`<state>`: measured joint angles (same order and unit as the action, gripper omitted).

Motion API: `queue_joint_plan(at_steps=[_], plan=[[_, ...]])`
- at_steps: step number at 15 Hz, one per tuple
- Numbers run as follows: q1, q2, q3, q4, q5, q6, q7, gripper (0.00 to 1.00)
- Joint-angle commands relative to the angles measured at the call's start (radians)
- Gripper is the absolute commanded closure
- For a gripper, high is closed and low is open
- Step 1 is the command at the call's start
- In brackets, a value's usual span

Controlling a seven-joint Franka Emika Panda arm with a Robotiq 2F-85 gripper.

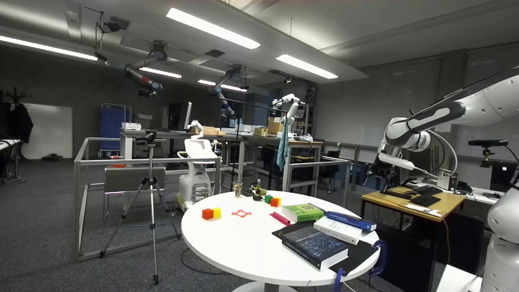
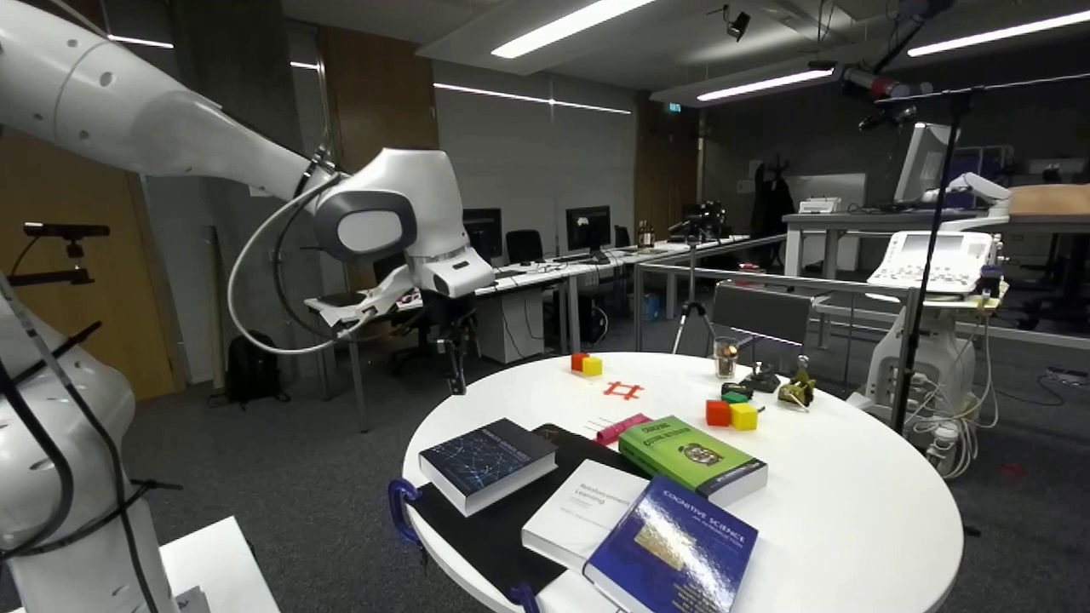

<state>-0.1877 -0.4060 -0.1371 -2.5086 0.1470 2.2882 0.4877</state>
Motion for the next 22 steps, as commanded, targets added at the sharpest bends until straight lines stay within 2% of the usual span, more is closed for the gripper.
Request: queue_joint_plan(at_steps=[1, 6, 9, 17, 22], plan=[[-0.035, 0.167, 0.031, 0.089, 0.043, 0.118, 0.149, 0.00], [-0.044, 0.333, -0.001, 0.246, 0.018, 0.144, 0.347, 0.00], [-0.044, 0.428, -0.034, 0.356, 0.021, 0.126, 0.395, 0.00], [-0.080, 0.670, -0.122, 0.664, 0.107, 0.069, 0.340, 0.00], [-0.152, 0.771, -0.155, 0.837, 0.112, -0.077, 0.229, 0.00]])
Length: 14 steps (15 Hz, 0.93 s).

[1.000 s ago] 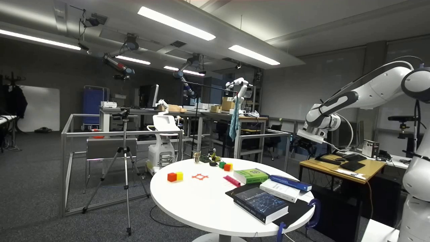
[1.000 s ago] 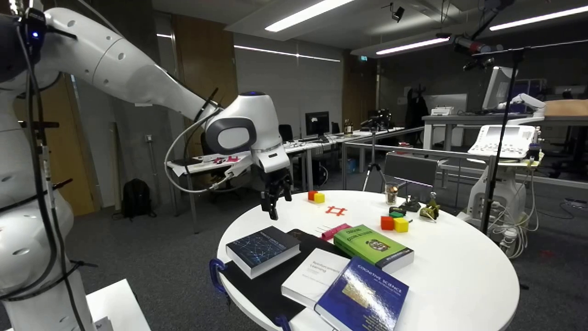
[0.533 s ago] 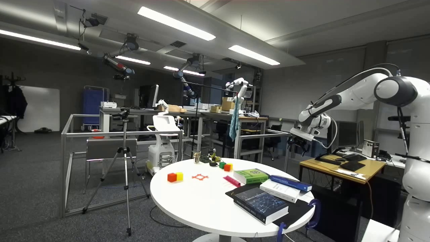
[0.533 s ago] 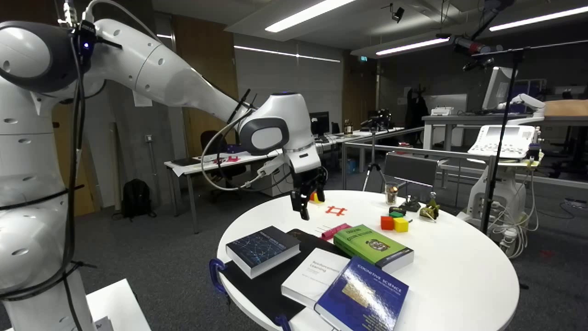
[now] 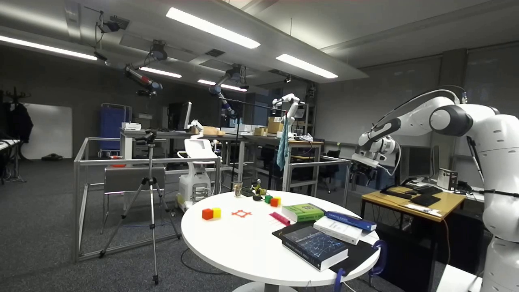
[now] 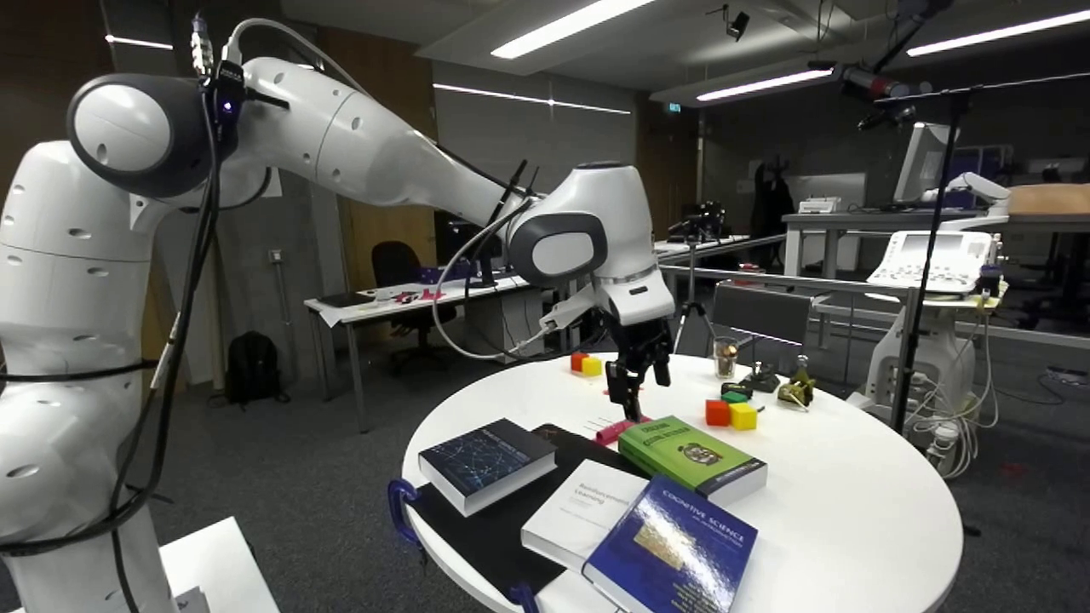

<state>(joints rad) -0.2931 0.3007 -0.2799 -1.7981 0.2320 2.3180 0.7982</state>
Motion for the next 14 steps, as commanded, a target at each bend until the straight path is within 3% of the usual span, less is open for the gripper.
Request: queue_joint_plan(at_steps=[1, 8, 14], plan=[[-0.067, 0.081, -0.019, 0.157, 0.031, -0.142, -0.109, 0.00], [-0.196, 0.235, -0.052, 0.343, 0.087, -0.265, -0.184, 0.00], [-0.239, 0.414, -0.084, 0.455, 0.025, -0.254, -0.153, 0.00]])
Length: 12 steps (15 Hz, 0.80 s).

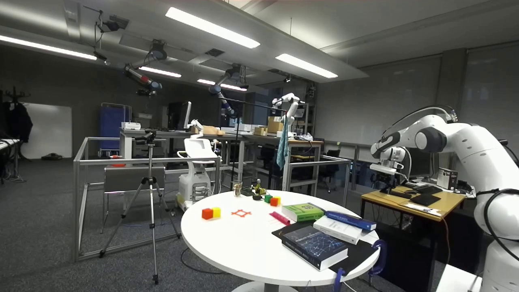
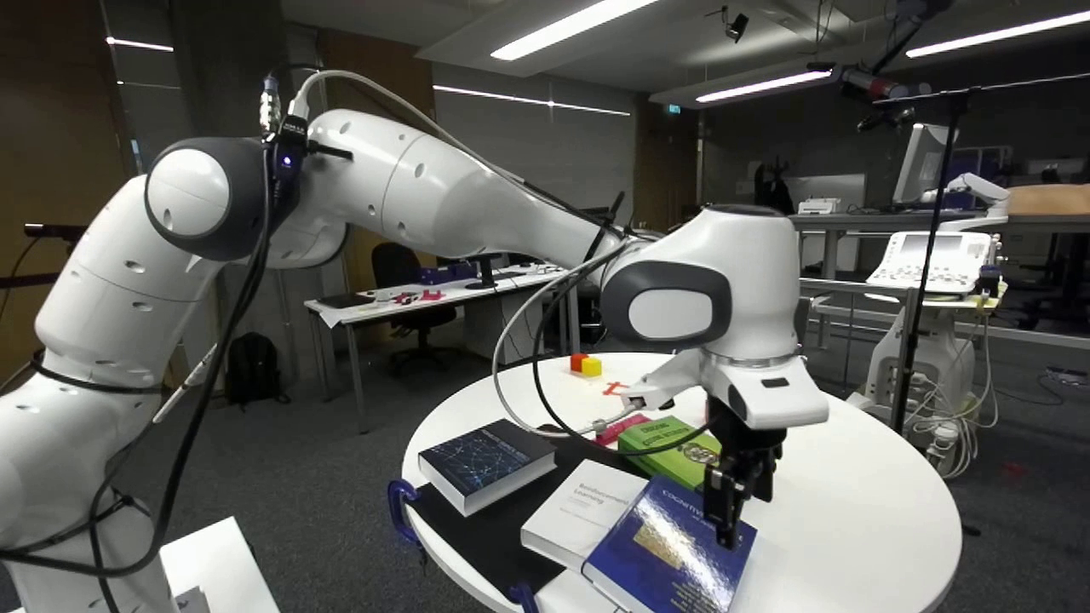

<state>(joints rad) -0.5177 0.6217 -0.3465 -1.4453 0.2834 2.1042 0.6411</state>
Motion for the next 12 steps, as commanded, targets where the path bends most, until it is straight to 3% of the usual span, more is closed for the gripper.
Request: queue_joint_plan(at_steps=[1, 4, 5, 12], plan=[[-0.014, 0.124, -0.026, 0.120, -0.038, -0.033, 0.018, 0.00], [-0.005, 0.177, -0.043, 0.174, -0.053, -0.063, 0.082, 0.00], [-0.012, 0.146, -0.024, 0.102, -0.034, -0.006, 0.034, 0.00], [-0.007, 0.175, -0.034, 0.145, -0.037, -0.021, 0.062, 0.00]])
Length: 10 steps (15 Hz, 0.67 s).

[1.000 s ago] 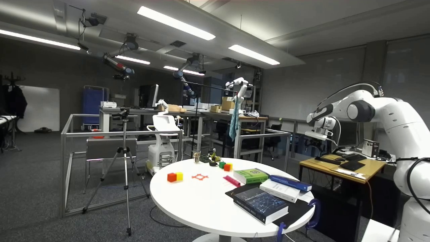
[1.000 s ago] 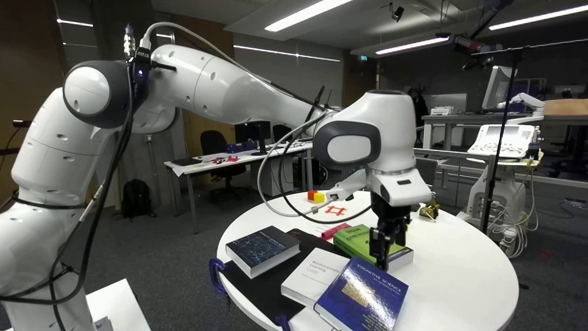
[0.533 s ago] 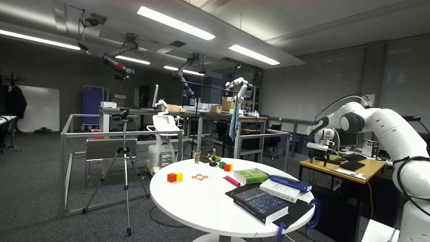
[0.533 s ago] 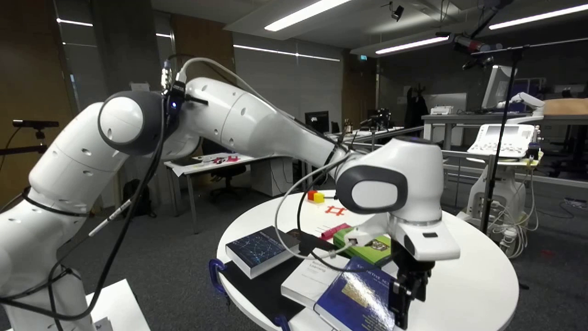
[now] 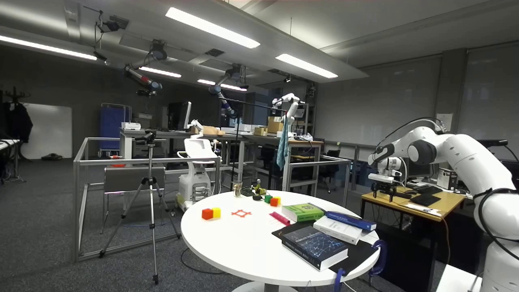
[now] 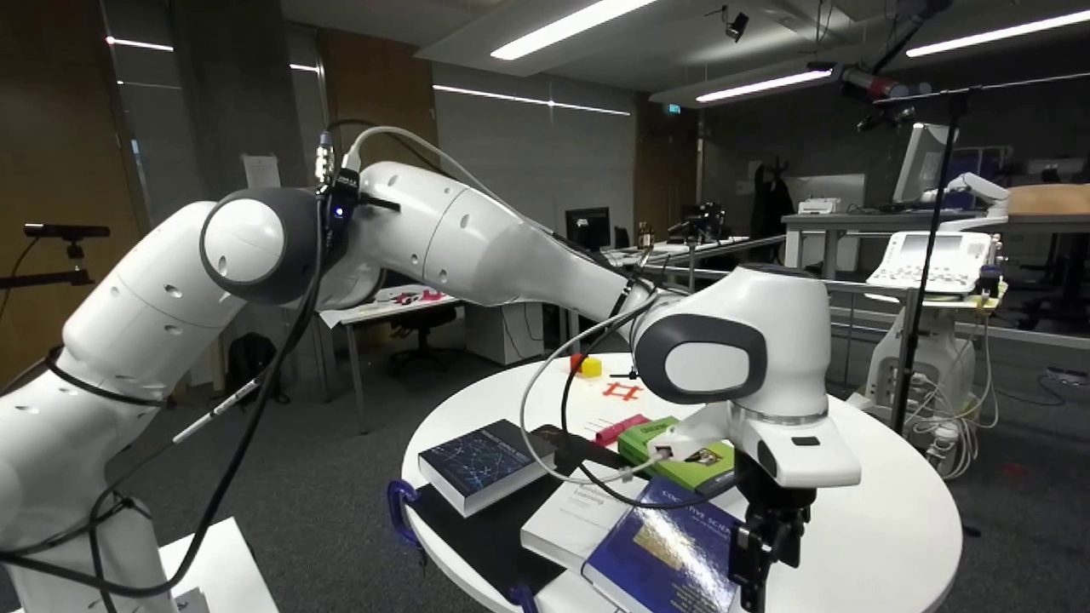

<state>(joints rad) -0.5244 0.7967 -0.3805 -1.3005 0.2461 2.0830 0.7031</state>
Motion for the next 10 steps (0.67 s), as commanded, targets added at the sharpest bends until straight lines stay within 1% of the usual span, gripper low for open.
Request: queue_joint_plan(at_steps=[1, 2, 4, 6, 7, 10], plan=[[0.006, -0.014, 0.002, -0.035, -0.006, 0.021, -0.024, 0.00], [0.008, -0.022, 0.014, -0.064, -0.003, 0.041, -0.058, 0.00], [0.019, -0.030, 0.021, -0.100, -0.019, 0.031, -0.109, 0.00], [0.018, -0.030, 0.044, -0.125, -0.014, 0.045, -0.197, 0.00], [0.027, -0.024, 0.043, -0.131, -0.029, 0.052, -0.227, 0.00], [0.026, -0.012, 0.066, -0.126, -0.035, 0.038, -0.342, 0.00]])
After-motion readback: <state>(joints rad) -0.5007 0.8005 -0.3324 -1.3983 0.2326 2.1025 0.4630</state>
